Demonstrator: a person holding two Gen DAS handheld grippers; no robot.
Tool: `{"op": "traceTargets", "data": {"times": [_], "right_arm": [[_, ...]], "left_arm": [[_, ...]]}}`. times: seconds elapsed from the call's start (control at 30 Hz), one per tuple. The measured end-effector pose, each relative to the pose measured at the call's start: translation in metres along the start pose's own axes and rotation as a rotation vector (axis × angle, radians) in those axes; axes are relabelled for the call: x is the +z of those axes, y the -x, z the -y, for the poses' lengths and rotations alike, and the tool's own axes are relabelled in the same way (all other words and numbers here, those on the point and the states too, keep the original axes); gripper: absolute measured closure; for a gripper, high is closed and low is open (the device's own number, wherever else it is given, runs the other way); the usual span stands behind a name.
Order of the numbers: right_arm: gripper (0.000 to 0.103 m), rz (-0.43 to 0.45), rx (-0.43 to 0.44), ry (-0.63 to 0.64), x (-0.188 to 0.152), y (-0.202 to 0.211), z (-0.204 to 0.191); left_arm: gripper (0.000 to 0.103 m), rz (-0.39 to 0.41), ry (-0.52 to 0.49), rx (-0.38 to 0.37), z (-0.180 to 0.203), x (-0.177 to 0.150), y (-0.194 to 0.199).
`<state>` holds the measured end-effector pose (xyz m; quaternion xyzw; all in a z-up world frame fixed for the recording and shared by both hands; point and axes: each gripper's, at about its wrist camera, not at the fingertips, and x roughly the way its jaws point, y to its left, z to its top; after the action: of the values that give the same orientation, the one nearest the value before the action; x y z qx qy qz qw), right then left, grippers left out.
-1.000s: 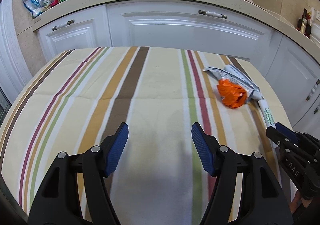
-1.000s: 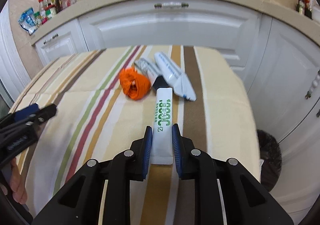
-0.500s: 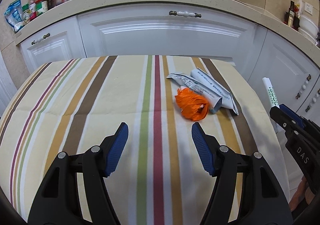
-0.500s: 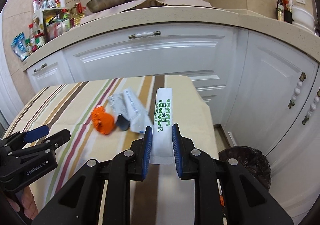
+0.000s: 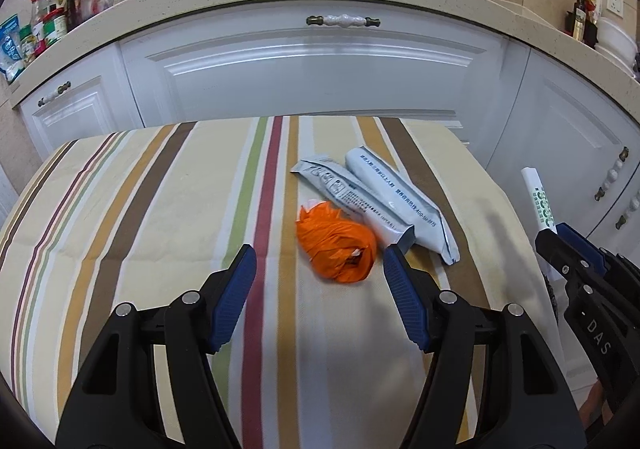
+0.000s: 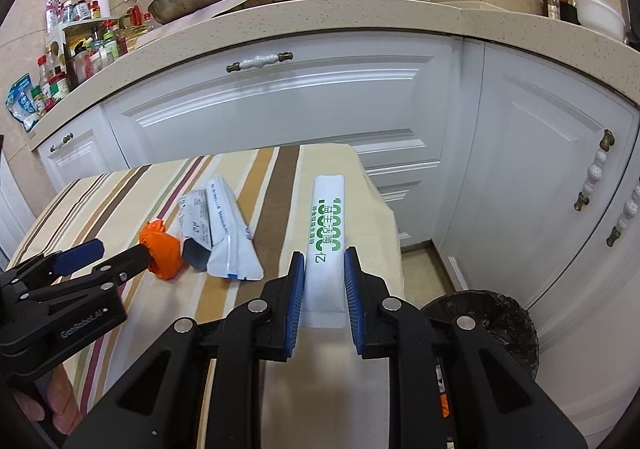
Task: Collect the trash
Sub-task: 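Grasp the small orange bag with the left gripper, then carry both items over the black bin and open both grippers to drop them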
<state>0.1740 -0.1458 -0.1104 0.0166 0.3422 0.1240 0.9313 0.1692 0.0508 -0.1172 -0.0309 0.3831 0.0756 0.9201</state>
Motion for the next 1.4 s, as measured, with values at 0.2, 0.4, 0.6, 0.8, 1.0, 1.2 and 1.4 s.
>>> {"op": "traceTargets", "data": {"times": [0.2, 0.4, 0.6, 0.8, 1.0, 1.2, 1.4], "right_arm": [[0.082, -0.003, 0.007, -0.010, 0.001, -0.002, 0.006], [0.082, -0.011, 0.012, -0.010, 0.001, -0.004, 0.006], [0.082, -0.017, 0.011, -0.008, 0.001, -0.005, 0.007], [0.082, -0.020, 0.008, 0.001, 0.000, -0.006, 0.004], [0.082, -0.014, 0.006, 0.009, -0.001, -0.003, -0.001], [0.082, 0.009, 0.002, 0.023, -0.002, 0.007, -0.006], [0.082, 0.036, -0.026, 0.006, -0.005, 0.026, 0.005]], "left_arm": [[0.038, -0.013, -0.005, 0.017, 0.006, 0.005, -0.017], [0.038, -0.039, 0.012, 0.008, 0.003, 0.004, -0.031], [0.057, -0.071, 0.026, -0.041, -0.001, 0.002, -0.040], [0.059, -0.053, 0.027, -0.038, -0.007, 0.001, -0.032], [0.059, -0.020, 0.028, -0.008, -0.020, 0.001, -0.017], [0.059, 0.018, 0.016, 0.031, -0.028, 0.000, 0.002], [0.059, 0.041, -0.007, 0.001, -0.013, 0.000, 0.020]]}}
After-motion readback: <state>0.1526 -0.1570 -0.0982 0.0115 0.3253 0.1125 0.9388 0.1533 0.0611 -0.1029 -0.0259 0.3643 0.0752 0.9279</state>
